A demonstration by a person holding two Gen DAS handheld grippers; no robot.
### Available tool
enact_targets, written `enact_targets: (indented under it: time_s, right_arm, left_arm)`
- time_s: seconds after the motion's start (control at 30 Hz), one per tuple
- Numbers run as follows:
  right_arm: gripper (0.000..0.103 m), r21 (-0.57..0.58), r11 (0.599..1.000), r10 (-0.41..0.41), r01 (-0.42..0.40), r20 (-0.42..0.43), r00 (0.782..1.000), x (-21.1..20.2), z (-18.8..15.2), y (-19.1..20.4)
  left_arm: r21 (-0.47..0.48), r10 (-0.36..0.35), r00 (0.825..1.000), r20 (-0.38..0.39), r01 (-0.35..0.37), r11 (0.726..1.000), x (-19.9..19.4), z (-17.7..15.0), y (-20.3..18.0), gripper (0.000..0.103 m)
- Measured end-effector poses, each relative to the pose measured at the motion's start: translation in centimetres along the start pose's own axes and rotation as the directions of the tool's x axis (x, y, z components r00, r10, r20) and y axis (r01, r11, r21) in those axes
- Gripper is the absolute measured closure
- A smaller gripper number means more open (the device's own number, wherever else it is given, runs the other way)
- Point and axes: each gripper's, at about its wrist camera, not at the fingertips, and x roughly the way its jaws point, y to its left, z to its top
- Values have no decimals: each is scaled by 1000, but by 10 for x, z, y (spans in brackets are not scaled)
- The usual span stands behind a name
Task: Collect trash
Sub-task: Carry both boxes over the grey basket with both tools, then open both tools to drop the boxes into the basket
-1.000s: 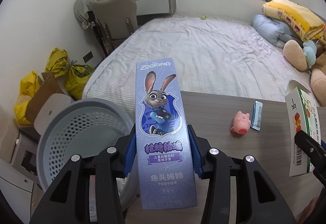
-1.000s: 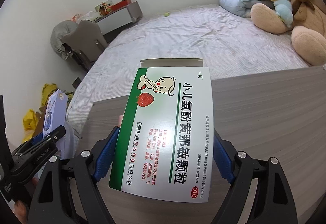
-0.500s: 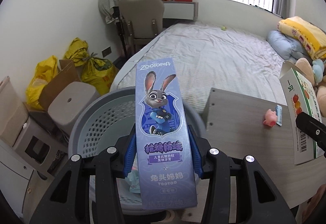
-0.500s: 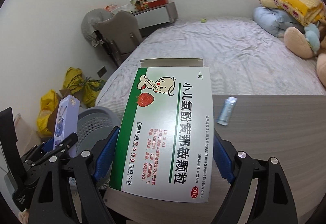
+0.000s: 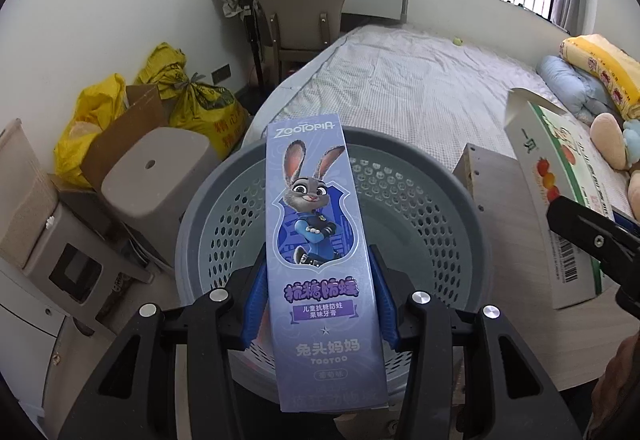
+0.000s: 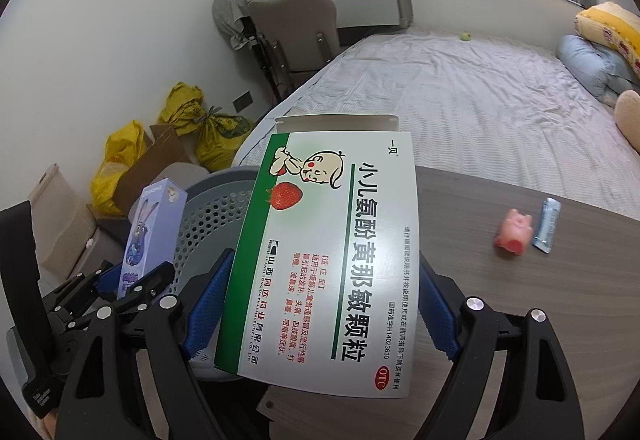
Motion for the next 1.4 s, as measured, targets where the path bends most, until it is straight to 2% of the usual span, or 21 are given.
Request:
enact_targets:
  time_s: [0.27,0.43,0.47,0.53,0.57,0.77,1.27,1.4]
  right_arm:
    - [22,-64,997,49,-52,-52,997,37,8,31]
    - [22,-83,995,53,-58,-64,997,49,11,40]
    - [22,-84,994,59,-64,-63,996,49,12,41]
    - [22,-85,994,66,-71,-59,996,48,12,41]
    - [22,-90,994,64,-69,-58,996,48,13,42]
    - [22,-90,995,44,-48,-47,998,45,13,42]
    - [22,-126,992,-1,-1,-18,1000,32,8,52]
    - [22,-132,991,-13,12,-4,1000,28,8,53]
  left_arm:
    - [-37,-1,1000,-24,0,999,19,4,24,57]
    - [-55,9,1000,-21,-10,998,23,5,32,57]
    - [-60,8,1000,-22,-9,998,24,6,34,55]
    - [-71,10,1000,-19,-12,997,25,6,37,42]
    - [-74,12,1000,-16,-13,997,25,7,38,41]
    - [-94,29,1000,-11,-30,995,22,8,45,40]
    - [-105,73,997,13,-71,992,8,3,49,27]
    - [-105,94,995,26,-91,990,2,2,49,19]
